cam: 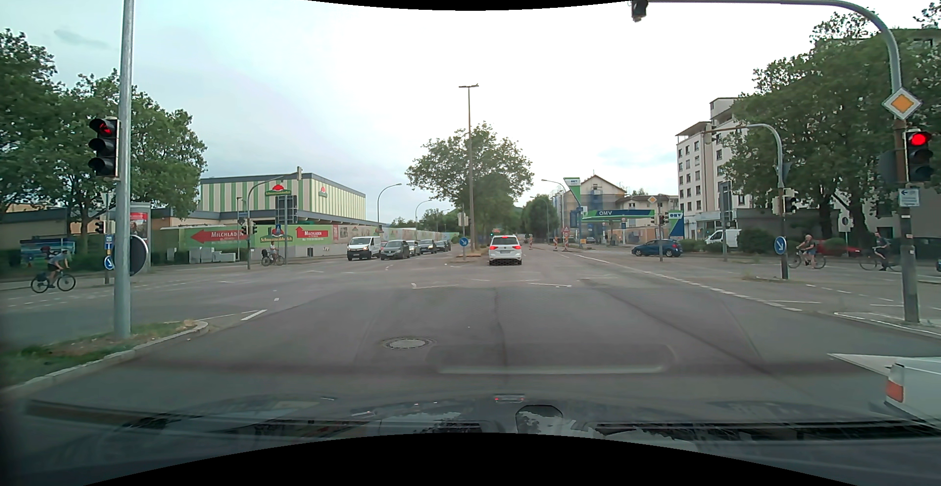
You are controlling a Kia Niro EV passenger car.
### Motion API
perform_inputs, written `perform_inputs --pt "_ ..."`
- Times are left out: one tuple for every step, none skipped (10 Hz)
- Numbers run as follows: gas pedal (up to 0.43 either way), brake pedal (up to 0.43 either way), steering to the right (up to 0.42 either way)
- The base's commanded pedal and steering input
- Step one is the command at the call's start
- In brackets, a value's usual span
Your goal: Follow the waypoints while adhering to traffic rules and regulations
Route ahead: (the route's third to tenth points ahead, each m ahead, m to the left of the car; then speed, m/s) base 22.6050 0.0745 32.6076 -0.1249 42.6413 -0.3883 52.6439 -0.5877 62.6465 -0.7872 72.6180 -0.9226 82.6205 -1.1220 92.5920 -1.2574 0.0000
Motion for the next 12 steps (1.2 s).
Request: perform_inputs --pt "0.000 0.262 0.002" --pt "0.000 0.262 0.002" --pt "0.000 0.262 0.002" --pt "0.000 0.262 0.002" --pt "0.000 0.262 0.002" --pt "0.000 0.262 0.002" --pt "0.000 0.262 0.002" --pt "0.000 0.262 0.001" --pt "0.000 0.262 0.002" --pt "0.000 0.262 0.001" --pt "0.000 0.262 0.002" --pt "0.000 0.262 0.002"
